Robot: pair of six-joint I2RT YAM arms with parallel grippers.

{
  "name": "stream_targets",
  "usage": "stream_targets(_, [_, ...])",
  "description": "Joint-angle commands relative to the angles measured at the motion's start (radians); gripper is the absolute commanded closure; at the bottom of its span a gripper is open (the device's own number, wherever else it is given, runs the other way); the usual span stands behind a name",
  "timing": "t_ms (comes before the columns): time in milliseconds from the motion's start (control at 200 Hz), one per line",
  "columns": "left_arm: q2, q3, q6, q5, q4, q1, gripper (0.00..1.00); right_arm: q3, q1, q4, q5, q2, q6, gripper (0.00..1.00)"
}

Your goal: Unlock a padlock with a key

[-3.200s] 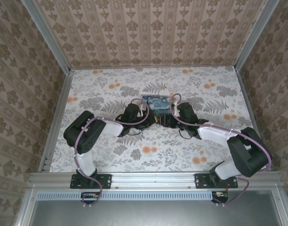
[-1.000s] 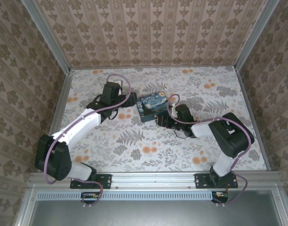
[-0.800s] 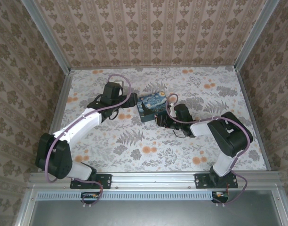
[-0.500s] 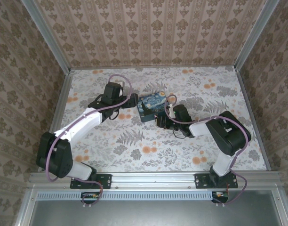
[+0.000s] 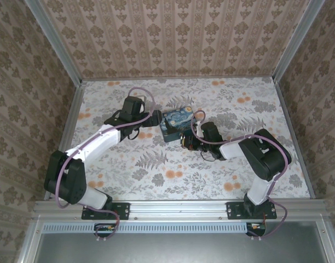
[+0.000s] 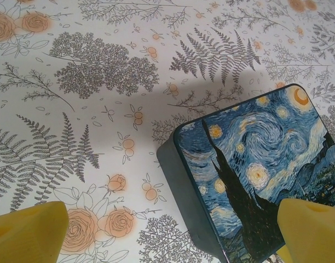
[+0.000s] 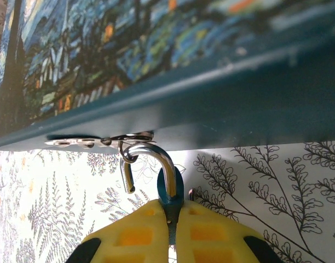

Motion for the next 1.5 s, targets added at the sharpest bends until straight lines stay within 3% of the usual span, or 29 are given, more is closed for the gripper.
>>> stream_targets(0, [0.036, 0.035, 0.018, 0.006, -0.053, -0.005, 0.00, -0.011, 0.004, 0.011, 0.011, -0.020, 0.025, 0.96])
stream_targets(260, [0.156, 0.132, 0.094, -0.165, -0.141, -0.130, 0.00, -0.027, 0.001, 0.003, 0.049, -0.060, 0.111, 1.00])
stream_targets(485, [0.250, 0.175, 0.081, -0.215, -0.153, -0.164, 0.00, -0.044, 0.000, 0.004, 0.071, -0.082, 0.161, 1.00])
stream_targets(730, [0.301, 0.162, 0.065, -0.241, -0.149, -0.193, 0.00, -0.063, 0.000, 0.028, 0.095, -0.086, 0.244, 1.00])
stream_targets(1120, [0.339, 0.119, 0.030, -0.254, -0.131, -0.227, 0.00, -0.113, -0.003, 0.232, 0.119, -0.021, 0.498, 1.00])
stream_targets(1495, [0.360, 0.097, 0.024, -0.254, -0.122, -0.230, 0.00, -0.104, -0.032, 0.204, 0.149, -0.046, 0.521, 1.00])
